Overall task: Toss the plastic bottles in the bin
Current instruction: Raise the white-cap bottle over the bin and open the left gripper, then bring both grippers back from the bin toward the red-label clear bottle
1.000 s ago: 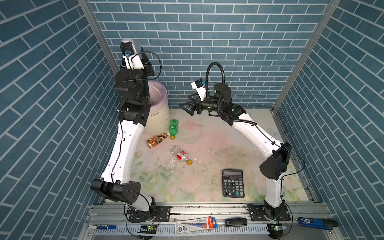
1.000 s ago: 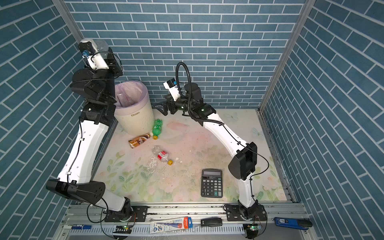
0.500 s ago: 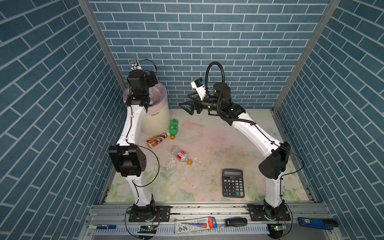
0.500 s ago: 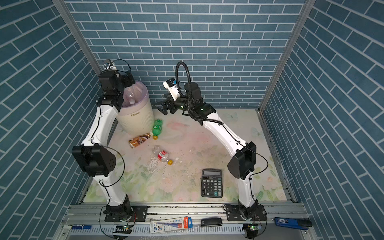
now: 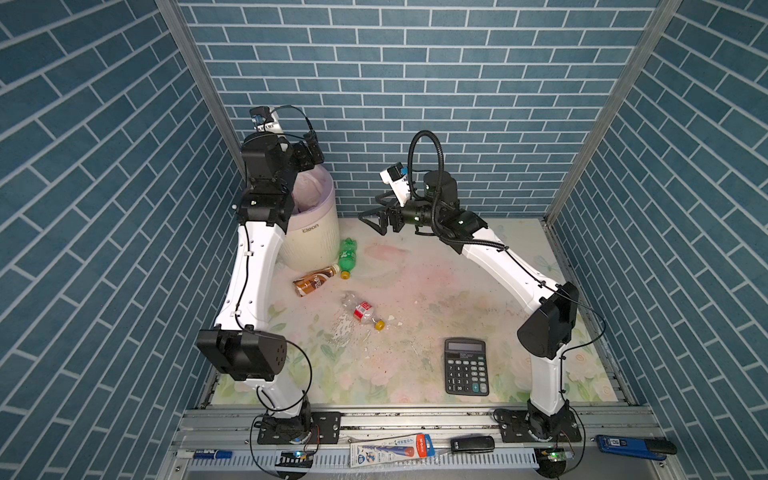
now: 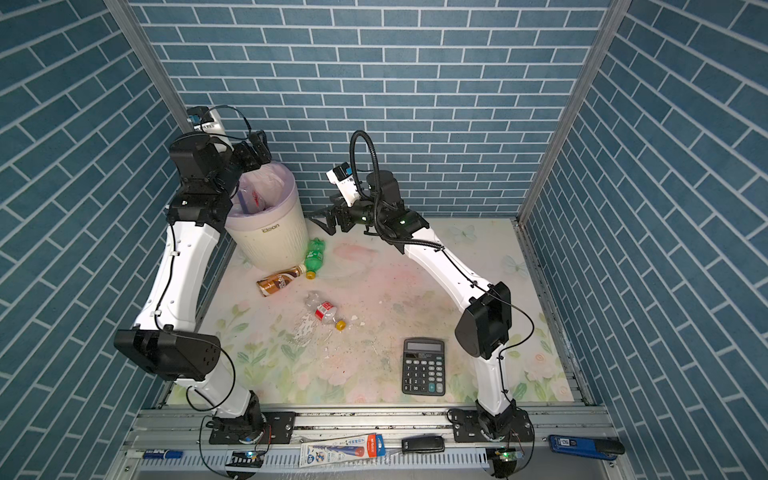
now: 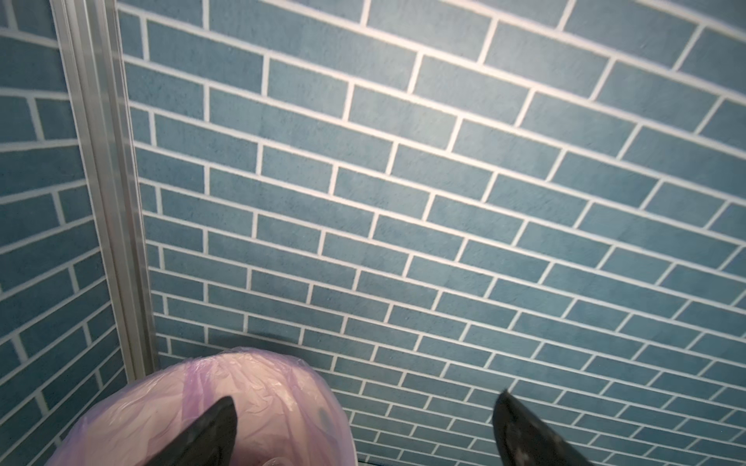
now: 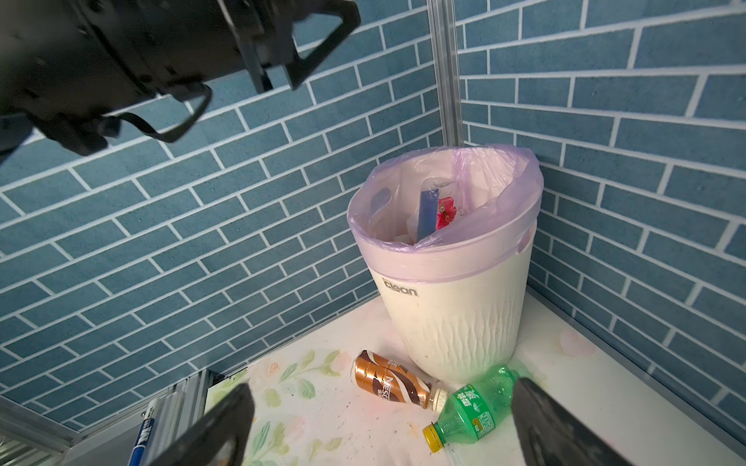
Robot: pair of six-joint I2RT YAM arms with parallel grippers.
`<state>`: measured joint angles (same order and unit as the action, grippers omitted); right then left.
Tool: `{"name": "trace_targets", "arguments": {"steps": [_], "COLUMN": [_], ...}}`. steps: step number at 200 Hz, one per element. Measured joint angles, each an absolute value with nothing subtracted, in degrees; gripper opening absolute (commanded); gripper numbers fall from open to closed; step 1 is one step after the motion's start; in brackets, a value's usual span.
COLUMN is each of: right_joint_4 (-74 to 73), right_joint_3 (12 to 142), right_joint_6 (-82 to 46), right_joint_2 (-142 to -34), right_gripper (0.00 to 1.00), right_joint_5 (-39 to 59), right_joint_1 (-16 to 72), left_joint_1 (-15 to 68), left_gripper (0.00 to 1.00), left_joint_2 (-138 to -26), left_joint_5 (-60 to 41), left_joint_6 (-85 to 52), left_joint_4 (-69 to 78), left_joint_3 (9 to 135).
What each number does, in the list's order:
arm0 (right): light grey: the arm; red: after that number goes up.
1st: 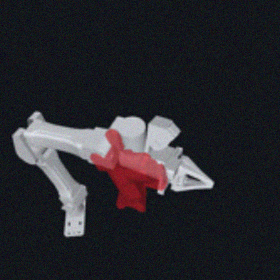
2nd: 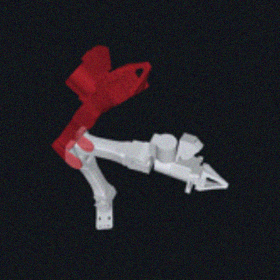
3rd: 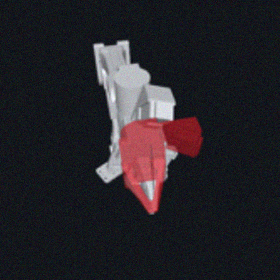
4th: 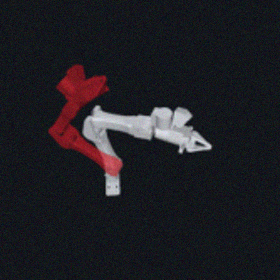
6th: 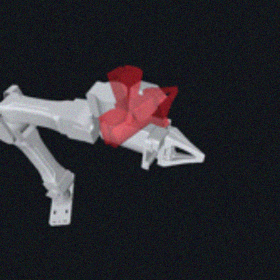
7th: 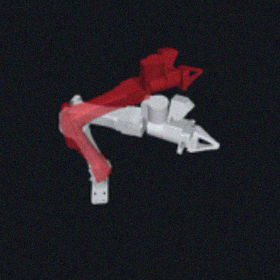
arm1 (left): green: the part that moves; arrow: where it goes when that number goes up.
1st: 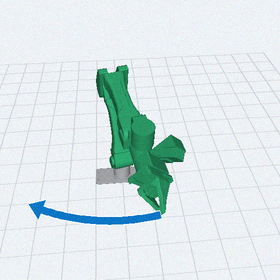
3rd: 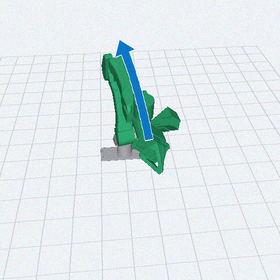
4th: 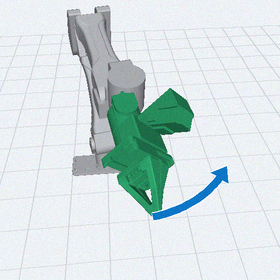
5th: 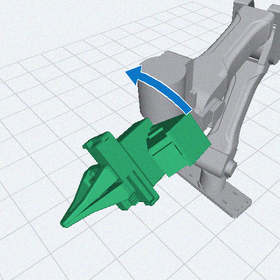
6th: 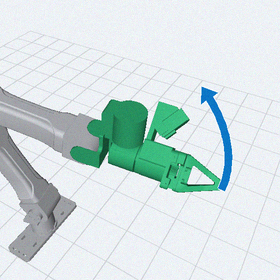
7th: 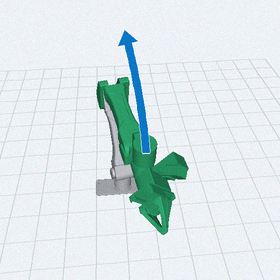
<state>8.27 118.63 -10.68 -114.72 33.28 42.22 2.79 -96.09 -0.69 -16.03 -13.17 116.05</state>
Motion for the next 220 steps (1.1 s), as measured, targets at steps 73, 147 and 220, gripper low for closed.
{"name": "trace_targets", "arguments": {"steps": [73, 147, 220], "right_joint_4": [9.4, 5.0, 1.8], "right_joint_3": [112.1, 84.6, 73.2], "right_joint_6": [-10.7, -13.8, -16.8], "right_joint_2": [-113.0, -104.3, -102.7], "right_gripper": [0.99, 0.99, 0.99], "right_joint_5": [29.0, 24.5, 17.8], "right_joint_1": [42.2, 42.4, 49.0], "left_joint_1": [7.9, 15.2, 14.5], "left_gripper": [0.99, 0.99, 0.99], "left_joint_2": [-89.3, -75.9, -65.9], "left_joint_5": [-5.5, -9.4, -14.3], "left_joint_6": [-25.6, -38.2, -45.9], "left_joint_4": [-14.4, -11.9, -7.6], "left_joint_3": [103.7, 77.6, 54.8]}}
